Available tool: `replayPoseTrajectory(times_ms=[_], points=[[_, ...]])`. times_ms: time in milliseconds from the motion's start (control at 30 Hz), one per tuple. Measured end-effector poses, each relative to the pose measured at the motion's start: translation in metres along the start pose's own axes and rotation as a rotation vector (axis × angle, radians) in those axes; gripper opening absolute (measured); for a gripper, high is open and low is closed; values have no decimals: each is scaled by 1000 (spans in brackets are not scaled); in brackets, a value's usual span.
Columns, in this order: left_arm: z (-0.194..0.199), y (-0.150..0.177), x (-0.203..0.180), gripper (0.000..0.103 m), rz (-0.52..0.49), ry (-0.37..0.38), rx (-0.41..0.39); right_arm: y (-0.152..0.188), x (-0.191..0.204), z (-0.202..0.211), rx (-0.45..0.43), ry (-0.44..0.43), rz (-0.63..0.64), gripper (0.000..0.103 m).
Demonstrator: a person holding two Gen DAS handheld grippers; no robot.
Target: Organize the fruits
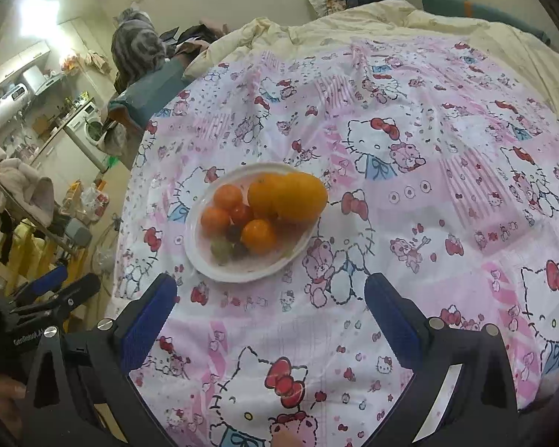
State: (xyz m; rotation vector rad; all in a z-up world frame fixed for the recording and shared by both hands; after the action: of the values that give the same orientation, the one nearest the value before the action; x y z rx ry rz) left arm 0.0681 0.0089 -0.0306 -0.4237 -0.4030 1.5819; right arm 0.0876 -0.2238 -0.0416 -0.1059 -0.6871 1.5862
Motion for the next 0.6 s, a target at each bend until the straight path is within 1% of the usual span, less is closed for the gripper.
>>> replayPoseTrajectory(times_ms=[67, 133, 267, 367, 600], points=[[1, 1, -1, 102, 1, 8, -16, 1, 3, 0, -30, 22, 19, 103], [4, -1, -4, 102, 2, 28, -46, -1, 7, -1, -64, 70, 59, 103], [5, -6, -8, 102, -28, 0, -91, -6, 12, -5, -94, 90, 79, 103], [1, -9, -7, 102, -15, 10, -82, -8, 15, -10, -92, 110, 103, 103], [0, -9, -5, 102, 6, 15, -75, -5, 18, -15, -73, 105, 112, 103]])
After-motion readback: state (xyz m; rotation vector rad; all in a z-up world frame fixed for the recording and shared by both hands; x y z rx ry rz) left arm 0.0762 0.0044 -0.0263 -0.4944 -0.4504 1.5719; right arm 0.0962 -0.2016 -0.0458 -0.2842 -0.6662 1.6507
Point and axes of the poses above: each gripper's, at about its wrist camera, not at the fingertips, and z roughly against the way its jaws point, x to its left, y to its underside, the point moved 6 cm from there along -z, roughly the way its jaws point, and after that the axes turned 8 degrees about x, right-handed, at the moved point
